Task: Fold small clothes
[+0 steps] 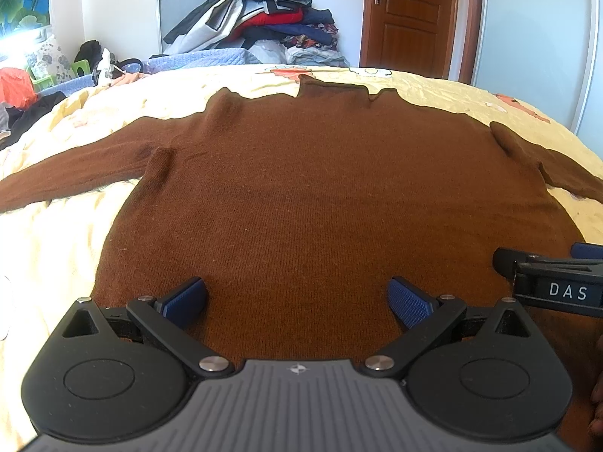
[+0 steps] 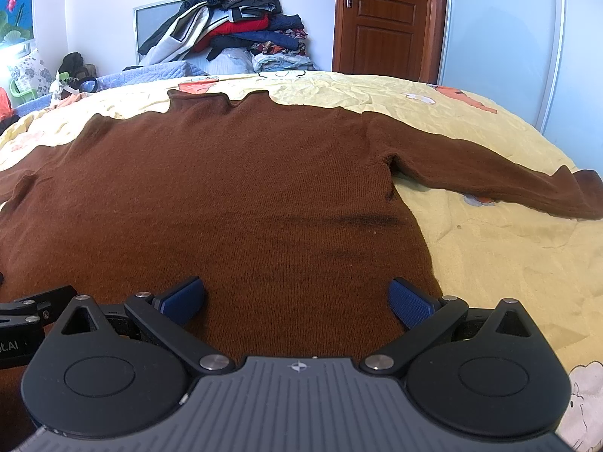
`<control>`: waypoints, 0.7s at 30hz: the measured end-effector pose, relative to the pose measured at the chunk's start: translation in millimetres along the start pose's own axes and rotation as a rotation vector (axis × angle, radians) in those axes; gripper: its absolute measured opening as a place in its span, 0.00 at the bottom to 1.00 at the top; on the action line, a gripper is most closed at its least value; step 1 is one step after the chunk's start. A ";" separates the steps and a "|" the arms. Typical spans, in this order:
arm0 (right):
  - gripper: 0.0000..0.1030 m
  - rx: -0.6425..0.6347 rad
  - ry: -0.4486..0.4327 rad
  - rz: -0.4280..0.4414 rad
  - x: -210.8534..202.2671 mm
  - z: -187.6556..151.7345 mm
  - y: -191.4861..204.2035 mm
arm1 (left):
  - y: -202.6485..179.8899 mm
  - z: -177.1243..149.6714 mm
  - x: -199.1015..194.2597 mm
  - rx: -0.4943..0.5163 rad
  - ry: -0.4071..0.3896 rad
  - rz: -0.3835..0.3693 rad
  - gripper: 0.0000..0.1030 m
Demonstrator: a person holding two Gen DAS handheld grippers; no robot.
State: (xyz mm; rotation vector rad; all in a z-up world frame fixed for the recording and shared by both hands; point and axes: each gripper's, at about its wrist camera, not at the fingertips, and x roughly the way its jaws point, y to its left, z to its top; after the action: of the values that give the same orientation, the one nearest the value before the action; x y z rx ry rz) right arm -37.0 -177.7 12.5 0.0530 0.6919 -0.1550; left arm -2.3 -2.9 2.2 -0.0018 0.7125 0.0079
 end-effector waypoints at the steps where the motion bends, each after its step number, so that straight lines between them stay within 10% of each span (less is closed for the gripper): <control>1: 1.00 -0.001 0.000 0.000 0.0 0.0 0.4 | -0.6 1.5 -0.1 0.001 0.000 0.000 1.00; 21: 1.00 0.003 -0.004 0.012 -1.6 -0.2 0.2 | -1.8 -1.2 0.1 -0.009 -0.006 0.011 1.00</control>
State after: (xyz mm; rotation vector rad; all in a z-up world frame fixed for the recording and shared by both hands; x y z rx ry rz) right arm -38.3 -177.2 13.4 0.0596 0.6876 -0.1442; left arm -3.0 -4.7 1.2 -0.0061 0.7059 0.0215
